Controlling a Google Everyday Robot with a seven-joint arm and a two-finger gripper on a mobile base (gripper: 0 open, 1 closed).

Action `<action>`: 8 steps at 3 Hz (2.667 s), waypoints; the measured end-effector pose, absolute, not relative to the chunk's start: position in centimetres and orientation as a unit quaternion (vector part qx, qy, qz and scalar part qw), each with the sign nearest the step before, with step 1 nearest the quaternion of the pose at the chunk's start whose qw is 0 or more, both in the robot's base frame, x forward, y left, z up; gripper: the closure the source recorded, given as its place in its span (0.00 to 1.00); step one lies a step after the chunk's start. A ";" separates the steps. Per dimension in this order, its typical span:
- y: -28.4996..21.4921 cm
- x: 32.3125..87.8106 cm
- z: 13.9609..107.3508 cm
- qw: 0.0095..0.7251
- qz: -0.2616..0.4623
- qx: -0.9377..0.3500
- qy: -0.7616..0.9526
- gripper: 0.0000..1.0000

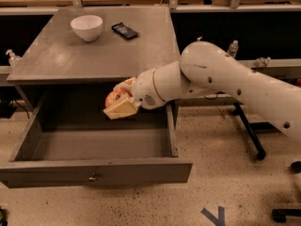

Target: Place apple into top drawer

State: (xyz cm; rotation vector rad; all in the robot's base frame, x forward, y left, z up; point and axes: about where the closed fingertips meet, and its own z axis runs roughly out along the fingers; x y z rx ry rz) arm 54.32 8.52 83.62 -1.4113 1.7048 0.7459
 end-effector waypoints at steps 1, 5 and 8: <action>8.1 53.3 78.6 0.346 0.301 -0.546 0.701 1.00; 10.1 61.4 67.3 0.351 0.301 -0.515 0.722 0.82; 12.2 63.5 62.0 0.366 0.310 -0.518 0.709 0.04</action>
Offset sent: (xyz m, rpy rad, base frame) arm -0.0094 -0.0036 -0.0428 -0.0442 0.0844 -0.0120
